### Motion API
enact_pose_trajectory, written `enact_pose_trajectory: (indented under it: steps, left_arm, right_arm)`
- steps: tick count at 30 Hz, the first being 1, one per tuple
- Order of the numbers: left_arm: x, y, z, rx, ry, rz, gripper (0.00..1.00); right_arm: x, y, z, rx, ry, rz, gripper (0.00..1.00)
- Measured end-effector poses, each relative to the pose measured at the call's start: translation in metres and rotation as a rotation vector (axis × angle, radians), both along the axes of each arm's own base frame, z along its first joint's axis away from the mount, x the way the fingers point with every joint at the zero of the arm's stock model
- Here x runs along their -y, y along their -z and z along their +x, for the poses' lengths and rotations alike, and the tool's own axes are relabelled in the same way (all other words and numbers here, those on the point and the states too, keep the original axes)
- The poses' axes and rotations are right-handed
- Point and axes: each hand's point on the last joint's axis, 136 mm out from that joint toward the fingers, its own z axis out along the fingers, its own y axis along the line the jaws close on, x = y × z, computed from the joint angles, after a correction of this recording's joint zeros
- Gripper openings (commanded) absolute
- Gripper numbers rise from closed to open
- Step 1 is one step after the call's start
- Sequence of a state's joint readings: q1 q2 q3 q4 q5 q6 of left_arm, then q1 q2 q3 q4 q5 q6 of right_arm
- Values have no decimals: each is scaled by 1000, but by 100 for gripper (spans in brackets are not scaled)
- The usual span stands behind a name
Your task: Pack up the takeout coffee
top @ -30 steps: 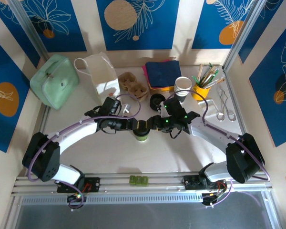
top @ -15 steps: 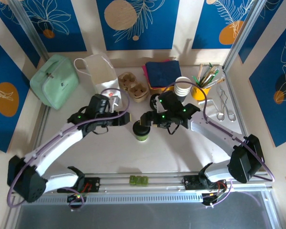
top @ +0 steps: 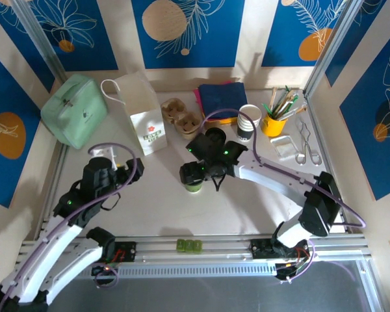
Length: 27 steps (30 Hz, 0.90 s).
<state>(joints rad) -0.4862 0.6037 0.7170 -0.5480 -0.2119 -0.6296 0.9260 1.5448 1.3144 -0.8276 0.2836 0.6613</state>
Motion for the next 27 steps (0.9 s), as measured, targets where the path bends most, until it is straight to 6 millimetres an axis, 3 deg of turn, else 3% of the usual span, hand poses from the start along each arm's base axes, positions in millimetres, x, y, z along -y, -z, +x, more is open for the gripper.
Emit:
enact_pose_trajectory:
  steps: [9, 13, 27]
  left_arm:
    - [-27, -8, -11, 81, -101, 16, 88]
    - [-30, -5, -11, 73, -113, 29, 89]
    - [-30, 7, -9, 41, -114, 49, 92]
  right_arm:
    - [-6, 18, 10, -1, -2, -119, 85]
    - [-9, 20, 13, 3, -13, -146, 81]
    - [-10, 26, 20, 10, -19, -211, 81]
